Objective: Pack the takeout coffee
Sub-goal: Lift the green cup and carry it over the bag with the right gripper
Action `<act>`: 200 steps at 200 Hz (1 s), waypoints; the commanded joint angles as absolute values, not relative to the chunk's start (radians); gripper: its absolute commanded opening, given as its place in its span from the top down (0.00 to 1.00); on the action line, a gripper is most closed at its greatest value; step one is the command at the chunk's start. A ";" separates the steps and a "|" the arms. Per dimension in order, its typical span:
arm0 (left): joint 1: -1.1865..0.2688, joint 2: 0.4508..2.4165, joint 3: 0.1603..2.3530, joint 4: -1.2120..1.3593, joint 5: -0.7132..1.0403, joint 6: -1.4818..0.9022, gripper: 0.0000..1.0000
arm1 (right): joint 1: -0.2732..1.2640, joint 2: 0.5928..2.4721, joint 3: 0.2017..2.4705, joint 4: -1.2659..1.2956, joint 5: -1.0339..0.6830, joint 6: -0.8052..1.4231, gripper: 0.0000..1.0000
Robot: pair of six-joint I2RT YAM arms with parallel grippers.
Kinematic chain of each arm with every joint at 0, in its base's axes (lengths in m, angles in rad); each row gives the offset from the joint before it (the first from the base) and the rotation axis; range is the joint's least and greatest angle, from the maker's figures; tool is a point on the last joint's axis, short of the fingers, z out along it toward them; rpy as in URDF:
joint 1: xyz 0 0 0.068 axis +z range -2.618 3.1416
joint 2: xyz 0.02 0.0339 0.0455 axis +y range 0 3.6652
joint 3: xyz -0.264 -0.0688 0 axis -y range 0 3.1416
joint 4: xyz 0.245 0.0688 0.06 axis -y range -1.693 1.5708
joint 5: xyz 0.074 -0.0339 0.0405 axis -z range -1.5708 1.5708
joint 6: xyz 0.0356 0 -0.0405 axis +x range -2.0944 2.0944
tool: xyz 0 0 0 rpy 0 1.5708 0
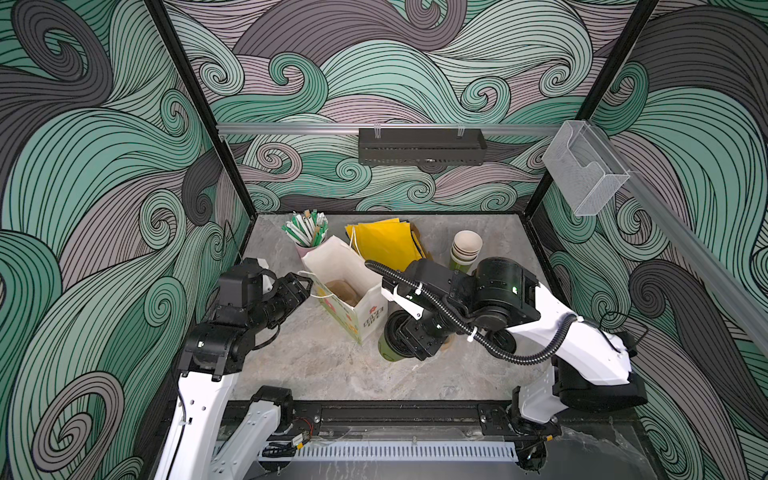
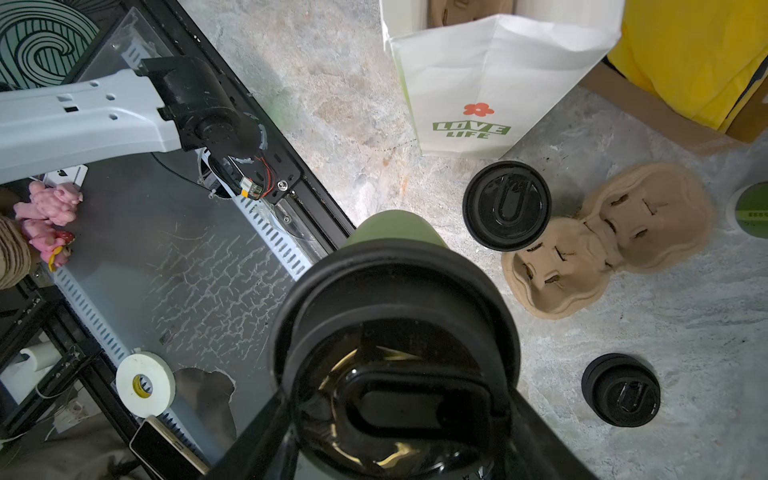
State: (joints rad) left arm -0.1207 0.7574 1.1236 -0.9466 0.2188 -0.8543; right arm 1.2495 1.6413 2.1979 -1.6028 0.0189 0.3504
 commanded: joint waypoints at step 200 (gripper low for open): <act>-0.115 0.724 1.151 -1.000 0.395 -0.922 1.00 | 1.107 1.898 2.743 -1.657 0.020 0.249 0.37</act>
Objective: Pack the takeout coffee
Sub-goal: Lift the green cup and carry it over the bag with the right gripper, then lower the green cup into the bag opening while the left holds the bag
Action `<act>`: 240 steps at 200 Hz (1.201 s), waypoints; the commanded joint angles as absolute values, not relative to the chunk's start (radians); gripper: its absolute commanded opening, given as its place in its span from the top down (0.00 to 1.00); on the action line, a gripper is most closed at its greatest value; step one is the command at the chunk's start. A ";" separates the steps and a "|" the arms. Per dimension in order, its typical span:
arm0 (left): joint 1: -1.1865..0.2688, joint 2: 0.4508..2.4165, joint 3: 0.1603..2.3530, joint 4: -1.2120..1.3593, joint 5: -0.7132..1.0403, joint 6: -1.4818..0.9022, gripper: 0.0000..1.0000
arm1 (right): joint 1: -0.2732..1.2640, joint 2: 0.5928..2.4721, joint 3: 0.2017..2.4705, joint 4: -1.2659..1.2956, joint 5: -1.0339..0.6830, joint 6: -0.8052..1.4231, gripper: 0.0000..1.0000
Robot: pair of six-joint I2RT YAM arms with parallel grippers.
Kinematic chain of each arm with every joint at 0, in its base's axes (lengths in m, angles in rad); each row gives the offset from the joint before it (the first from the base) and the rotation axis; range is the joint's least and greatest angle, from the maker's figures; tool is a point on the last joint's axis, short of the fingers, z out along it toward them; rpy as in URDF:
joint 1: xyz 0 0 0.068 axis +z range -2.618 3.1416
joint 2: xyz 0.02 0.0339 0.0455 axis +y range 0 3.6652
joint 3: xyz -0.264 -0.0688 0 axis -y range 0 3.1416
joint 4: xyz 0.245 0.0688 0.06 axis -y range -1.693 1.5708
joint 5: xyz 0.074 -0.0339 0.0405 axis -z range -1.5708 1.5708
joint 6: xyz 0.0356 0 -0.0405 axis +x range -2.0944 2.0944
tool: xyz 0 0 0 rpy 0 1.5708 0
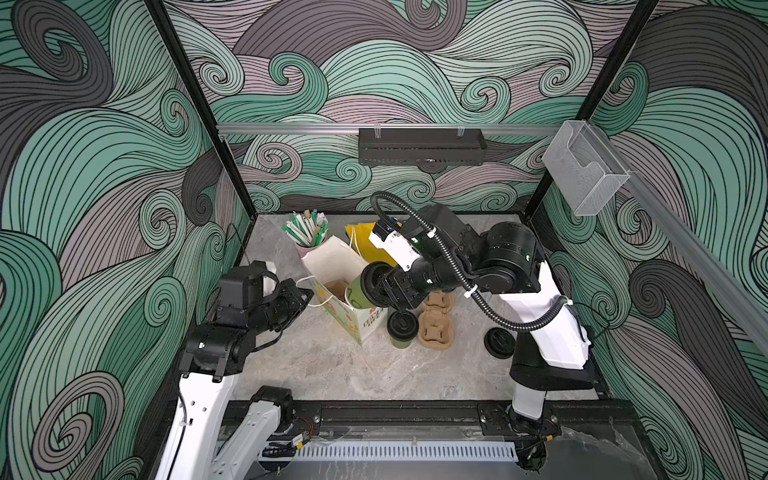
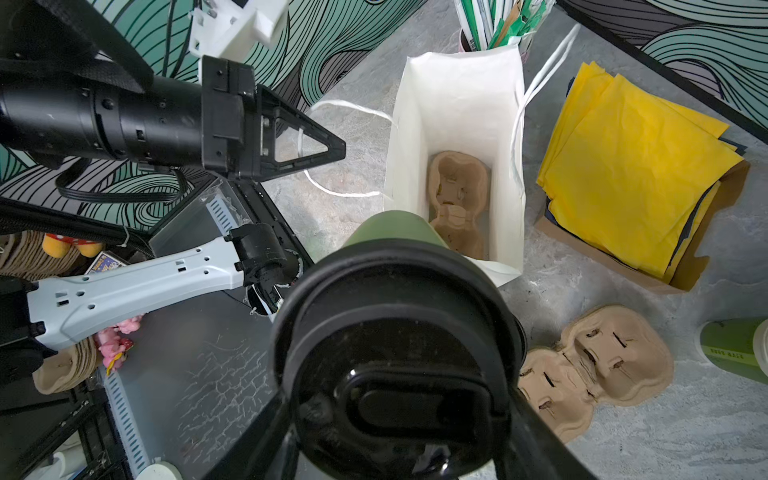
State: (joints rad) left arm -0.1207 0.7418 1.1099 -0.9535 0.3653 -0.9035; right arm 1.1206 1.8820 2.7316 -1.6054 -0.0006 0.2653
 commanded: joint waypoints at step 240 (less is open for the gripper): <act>-0.116 0.724 1.146 -0.990 0.442 -0.930 1.00 | 1.075 2.144 2.714 -1.446 0.080 0.130 0.38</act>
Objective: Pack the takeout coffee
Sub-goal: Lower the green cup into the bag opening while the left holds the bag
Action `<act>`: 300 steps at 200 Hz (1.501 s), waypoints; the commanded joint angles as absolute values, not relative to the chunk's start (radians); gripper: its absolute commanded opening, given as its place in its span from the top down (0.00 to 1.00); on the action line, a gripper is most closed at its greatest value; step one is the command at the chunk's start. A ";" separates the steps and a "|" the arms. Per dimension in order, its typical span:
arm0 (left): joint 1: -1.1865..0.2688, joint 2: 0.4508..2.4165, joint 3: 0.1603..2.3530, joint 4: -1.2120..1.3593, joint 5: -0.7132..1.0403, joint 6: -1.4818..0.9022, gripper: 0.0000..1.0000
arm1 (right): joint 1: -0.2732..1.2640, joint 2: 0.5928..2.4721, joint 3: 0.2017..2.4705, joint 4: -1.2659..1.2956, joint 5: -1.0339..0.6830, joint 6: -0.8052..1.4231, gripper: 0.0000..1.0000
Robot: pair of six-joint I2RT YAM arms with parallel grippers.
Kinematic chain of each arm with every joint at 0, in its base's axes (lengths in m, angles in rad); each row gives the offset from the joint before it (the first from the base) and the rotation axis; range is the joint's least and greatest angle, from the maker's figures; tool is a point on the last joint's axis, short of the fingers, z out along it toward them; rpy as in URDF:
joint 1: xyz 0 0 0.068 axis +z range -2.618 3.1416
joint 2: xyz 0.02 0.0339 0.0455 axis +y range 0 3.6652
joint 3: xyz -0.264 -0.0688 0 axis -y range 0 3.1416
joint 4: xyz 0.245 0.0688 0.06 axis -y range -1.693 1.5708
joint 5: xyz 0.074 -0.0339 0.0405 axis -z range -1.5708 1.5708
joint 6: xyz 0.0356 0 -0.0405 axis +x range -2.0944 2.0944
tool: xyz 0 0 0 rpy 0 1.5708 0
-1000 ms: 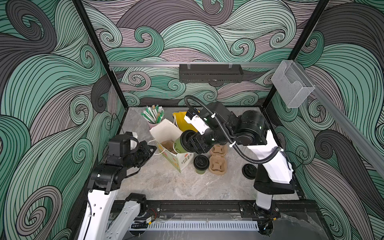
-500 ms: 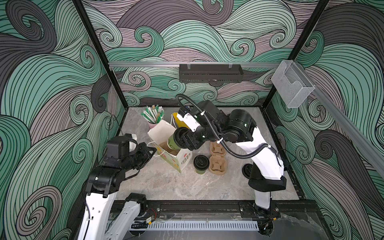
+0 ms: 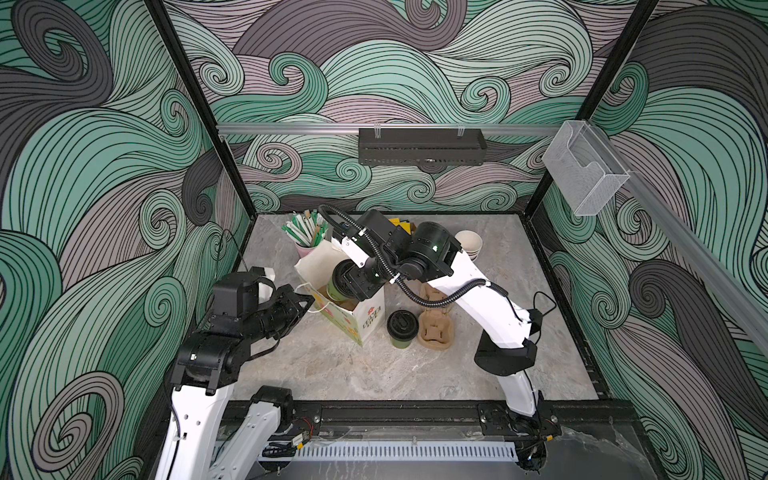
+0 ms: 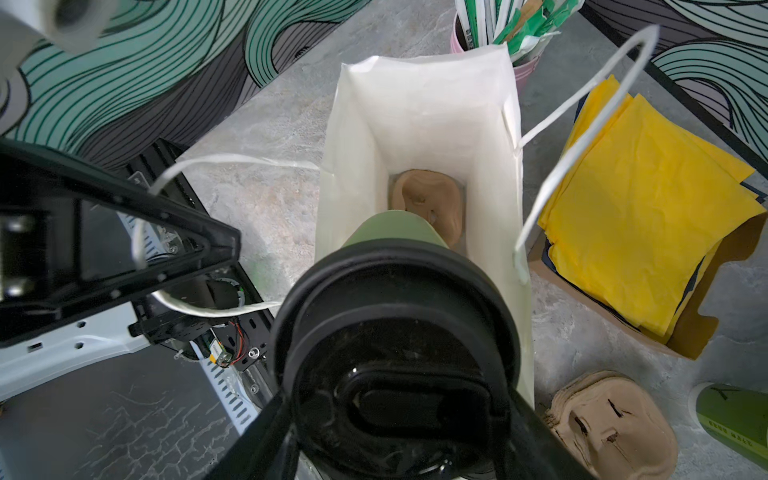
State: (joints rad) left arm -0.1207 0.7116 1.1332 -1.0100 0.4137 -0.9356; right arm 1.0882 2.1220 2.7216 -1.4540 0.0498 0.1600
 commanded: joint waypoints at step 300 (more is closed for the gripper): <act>-0.117 0.795 1.144 -0.945 0.489 -0.884 1.00 | 1.033 2.194 2.726 -1.400 0.020 0.163 0.40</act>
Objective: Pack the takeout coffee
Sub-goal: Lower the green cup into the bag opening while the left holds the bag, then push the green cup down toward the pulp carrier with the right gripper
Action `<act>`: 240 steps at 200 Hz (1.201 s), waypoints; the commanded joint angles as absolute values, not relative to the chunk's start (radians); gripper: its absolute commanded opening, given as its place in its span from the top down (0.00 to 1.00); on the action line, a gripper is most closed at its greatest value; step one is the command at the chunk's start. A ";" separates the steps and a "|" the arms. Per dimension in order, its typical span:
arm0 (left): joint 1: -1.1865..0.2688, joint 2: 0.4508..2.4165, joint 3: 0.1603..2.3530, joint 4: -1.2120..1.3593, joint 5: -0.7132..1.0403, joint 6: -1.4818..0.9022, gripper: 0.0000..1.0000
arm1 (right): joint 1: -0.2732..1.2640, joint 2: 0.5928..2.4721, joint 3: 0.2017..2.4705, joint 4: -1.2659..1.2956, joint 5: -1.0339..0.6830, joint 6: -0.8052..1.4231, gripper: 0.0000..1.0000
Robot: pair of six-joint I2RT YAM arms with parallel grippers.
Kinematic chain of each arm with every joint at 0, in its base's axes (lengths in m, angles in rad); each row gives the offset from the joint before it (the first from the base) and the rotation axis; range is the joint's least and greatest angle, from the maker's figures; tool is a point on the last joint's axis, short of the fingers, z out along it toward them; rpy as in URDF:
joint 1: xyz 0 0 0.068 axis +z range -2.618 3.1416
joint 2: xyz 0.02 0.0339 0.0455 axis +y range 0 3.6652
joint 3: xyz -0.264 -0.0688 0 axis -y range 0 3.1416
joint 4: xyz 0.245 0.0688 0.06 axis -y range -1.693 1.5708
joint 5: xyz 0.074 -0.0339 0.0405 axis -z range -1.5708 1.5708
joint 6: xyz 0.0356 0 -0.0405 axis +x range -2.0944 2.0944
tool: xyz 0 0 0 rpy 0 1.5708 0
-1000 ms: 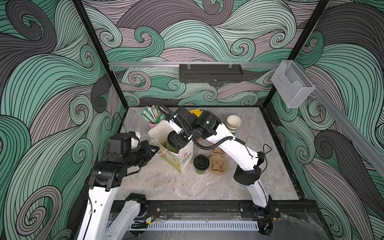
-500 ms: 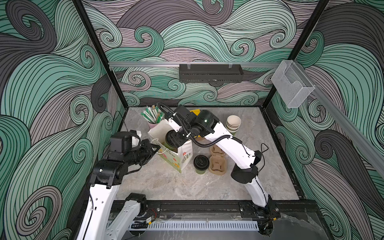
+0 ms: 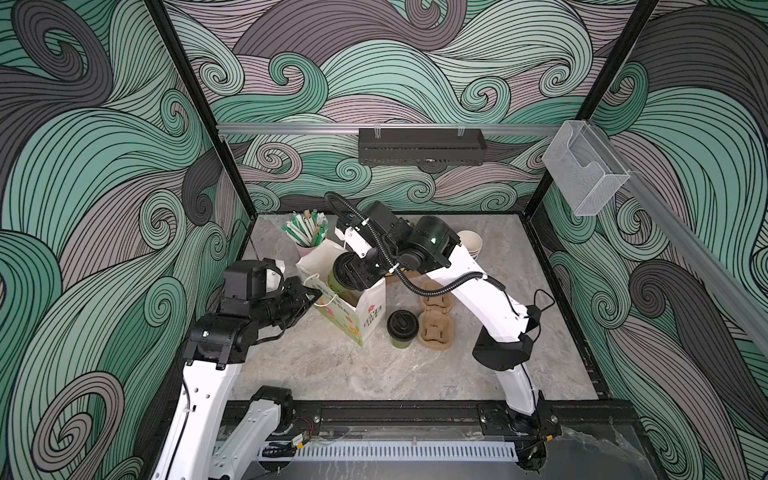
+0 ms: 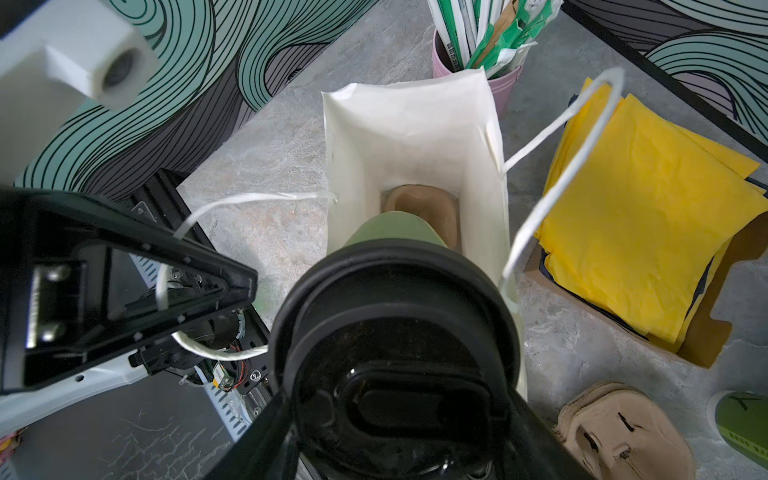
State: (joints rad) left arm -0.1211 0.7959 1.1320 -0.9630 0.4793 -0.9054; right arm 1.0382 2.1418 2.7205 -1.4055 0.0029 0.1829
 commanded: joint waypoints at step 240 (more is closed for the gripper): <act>-0.130 0.788 1.136 -0.956 0.525 -0.904 1.00 | 1.027 2.245 2.661 -1.560 0.008 0.198 0.41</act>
State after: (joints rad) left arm -0.1223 0.7948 1.1320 -0.9638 0.5064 -0.9020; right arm 1.0283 2.2372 2.6457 -1.5146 0.0071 0.1875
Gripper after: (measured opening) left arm 0.047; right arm 0.645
